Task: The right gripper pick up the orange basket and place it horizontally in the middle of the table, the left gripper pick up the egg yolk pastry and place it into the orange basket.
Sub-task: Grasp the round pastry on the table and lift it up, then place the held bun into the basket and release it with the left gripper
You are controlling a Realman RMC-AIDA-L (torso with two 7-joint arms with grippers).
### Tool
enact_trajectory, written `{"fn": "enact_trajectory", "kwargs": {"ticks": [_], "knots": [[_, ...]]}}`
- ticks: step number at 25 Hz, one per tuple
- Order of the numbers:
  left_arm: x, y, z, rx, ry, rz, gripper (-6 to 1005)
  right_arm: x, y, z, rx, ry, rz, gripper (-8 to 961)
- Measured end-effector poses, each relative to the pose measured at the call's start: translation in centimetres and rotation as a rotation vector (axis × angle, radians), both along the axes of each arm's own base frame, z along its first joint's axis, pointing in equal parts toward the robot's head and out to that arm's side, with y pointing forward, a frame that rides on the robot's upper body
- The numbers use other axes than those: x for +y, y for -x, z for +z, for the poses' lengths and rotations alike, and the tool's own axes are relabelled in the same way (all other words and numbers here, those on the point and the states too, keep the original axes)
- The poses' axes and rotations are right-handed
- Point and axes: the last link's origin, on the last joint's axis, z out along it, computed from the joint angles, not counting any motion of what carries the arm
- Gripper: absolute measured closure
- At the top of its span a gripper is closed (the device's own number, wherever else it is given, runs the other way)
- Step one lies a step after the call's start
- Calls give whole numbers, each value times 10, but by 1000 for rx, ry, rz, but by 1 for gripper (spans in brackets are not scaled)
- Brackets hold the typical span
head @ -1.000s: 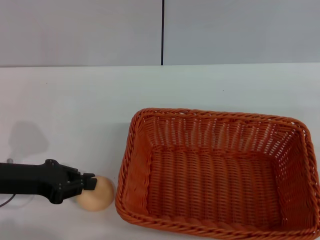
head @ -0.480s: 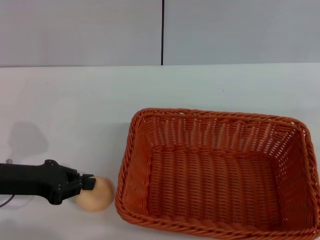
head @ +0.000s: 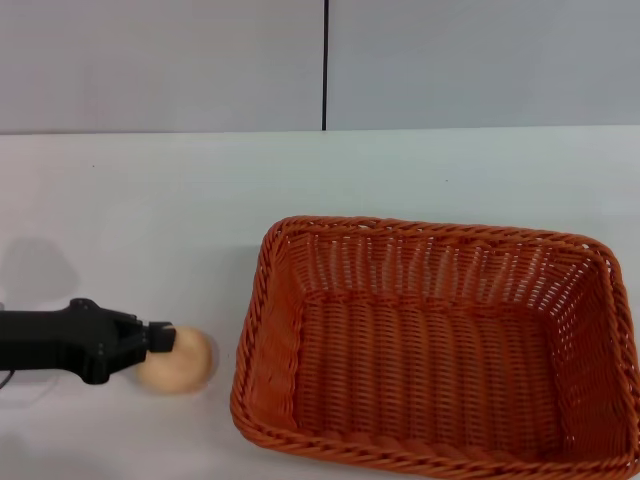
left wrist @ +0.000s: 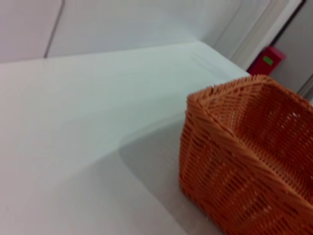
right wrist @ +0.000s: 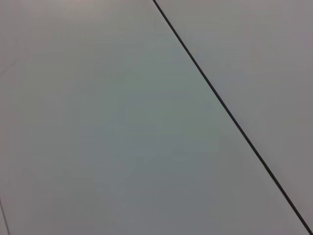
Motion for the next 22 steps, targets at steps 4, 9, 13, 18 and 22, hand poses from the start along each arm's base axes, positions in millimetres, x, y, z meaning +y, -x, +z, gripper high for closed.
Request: {"fn": "enact_trajectory", "kwargs": {"ticks": [4, 9, 13, 18, 22], "knots": [[2, 0, 5, -16, -32, -2, 953, 0, 0, 0, 1, 0, 0, 389], [6, 1, 15, -37, -90, 11, 940, 0, 0, -1, 2, 0, 1, 389], [18, -4, 31, -84, -216, 15, 930, 0, 1, -1, 3, 1, 3, 389], [31, -16, 45, -179, -336, 3, 917, 2, 3, -4, 1, 11, 11, 389], [47, -44, 43, -287, -355, -51, 907, 3, 4, -5, 4, 13, 14, 389]]}}
